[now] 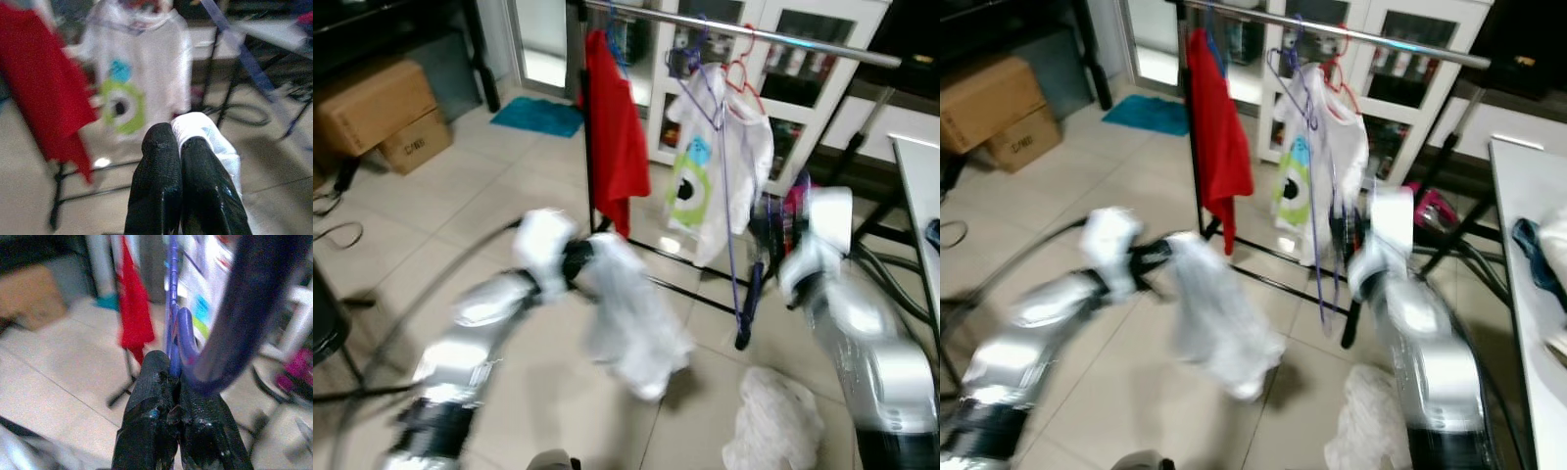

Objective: Hang hanger

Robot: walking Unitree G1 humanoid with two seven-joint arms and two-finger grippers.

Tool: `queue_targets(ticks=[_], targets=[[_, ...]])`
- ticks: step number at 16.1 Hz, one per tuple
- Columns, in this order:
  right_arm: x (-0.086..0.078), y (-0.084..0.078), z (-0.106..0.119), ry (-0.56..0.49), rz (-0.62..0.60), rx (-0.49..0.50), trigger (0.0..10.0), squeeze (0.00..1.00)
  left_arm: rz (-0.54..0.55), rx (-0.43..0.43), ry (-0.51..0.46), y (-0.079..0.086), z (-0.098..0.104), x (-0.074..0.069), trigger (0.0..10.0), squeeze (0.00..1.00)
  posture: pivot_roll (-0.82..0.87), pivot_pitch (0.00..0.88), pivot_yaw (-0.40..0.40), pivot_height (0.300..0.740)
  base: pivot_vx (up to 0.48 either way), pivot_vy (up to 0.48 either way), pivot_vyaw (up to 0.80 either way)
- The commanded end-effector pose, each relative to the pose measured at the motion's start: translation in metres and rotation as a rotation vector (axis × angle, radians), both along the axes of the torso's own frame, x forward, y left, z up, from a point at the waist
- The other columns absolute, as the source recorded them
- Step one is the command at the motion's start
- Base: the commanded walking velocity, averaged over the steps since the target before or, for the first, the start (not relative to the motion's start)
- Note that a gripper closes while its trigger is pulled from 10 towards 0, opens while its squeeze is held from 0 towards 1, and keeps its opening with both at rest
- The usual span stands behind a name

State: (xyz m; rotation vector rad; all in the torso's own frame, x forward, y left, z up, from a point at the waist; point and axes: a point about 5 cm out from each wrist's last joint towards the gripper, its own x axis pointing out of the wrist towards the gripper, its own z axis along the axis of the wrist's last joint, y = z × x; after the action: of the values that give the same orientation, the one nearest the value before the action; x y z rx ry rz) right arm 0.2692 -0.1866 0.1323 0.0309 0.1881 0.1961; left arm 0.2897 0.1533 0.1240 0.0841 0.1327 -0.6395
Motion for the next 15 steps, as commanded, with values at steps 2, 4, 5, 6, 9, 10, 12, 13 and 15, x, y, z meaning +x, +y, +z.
queue_targets(ticks=[2,4,5,6,9,10,12,13,15], targets=[[-0.020,-0.004,-0.012,0.010,-0.074,-0.039,10.0,0.00,0.063,0.028,-0.029,0.004,-0.003,-0.001,10.0,0.00,-0.02,0.000,-0.004,0.740,0.000,0.000,-0.79],[-0.041,0.005,-0.024,0.067,-0.083,-0.008,10.0,0.00,0.142,0.041,-0.011,0.007,-0.011,-0.004,10.0,0.00,-0.04,0.000,0.021,0.740,0.000,0.000,-0.78],[-0.049,0.009,-0.024,0.080,-0.086,0.022,10.0,0.00,0.139,0.041,-0.010,0.006,-0.011,-0.009,10.0,0.00,-0.05,0.000,0.027,0.740,0.000,0.000,-0.78],[-0.054,0.012,-0.025,0.075,-0.090,0.031,10.0,0.00,0.140,0.024,0.007,0.007,-0.013,-0.012,10.0,0.00,-0.06,0.000,0.030,0.740,0.000,0.000,-0.78],[-0.060,0.015,-0.028,0.078,-0.105,0.030,10.0,0.00,0.156,0.025,0.047,0.006,-0.021,-0.011,10.0,0.00,-0.06,0.000,0.040,0.740,0.000,0.000,-0.80],[-0.061,0.016,-0.030,0.091,-0.088,0.006,10.0,0.00,0.157,-0.002,0.054,0.005,-0.022,-0.010,10.0,0.00,-0.07,0.000,0.061,0.740,0.000,0.000,-0.80],[-0.061,0.009,-0.036,0.092,-0.128,-0.061,10.0,0.00,0.158,0.028,0.067,0.003,-0.028,-0.010,10.0,0.00,-0.07,0.000,0.044,0.740,0.000,0.000,-0.80],[-0.057,0.007,-0.035,0.086,-0.131,-0.100,10.0,0.00,0.178,0.027,0.060,0.004,-0.028,-0.009,10.0,0.00,-0.06,0.000,0.039,0.740,0.000,0.000,-0.80],[-0.052,0.012,-0.030,0.069,-0.079,-0.095,10.0,0.00,0.184,0.023,0.038,0.004,-0.023,-0.007,10.0,0.00,-0.06,0.000,0.030,0.740,0.000,0.000,-0.80]])
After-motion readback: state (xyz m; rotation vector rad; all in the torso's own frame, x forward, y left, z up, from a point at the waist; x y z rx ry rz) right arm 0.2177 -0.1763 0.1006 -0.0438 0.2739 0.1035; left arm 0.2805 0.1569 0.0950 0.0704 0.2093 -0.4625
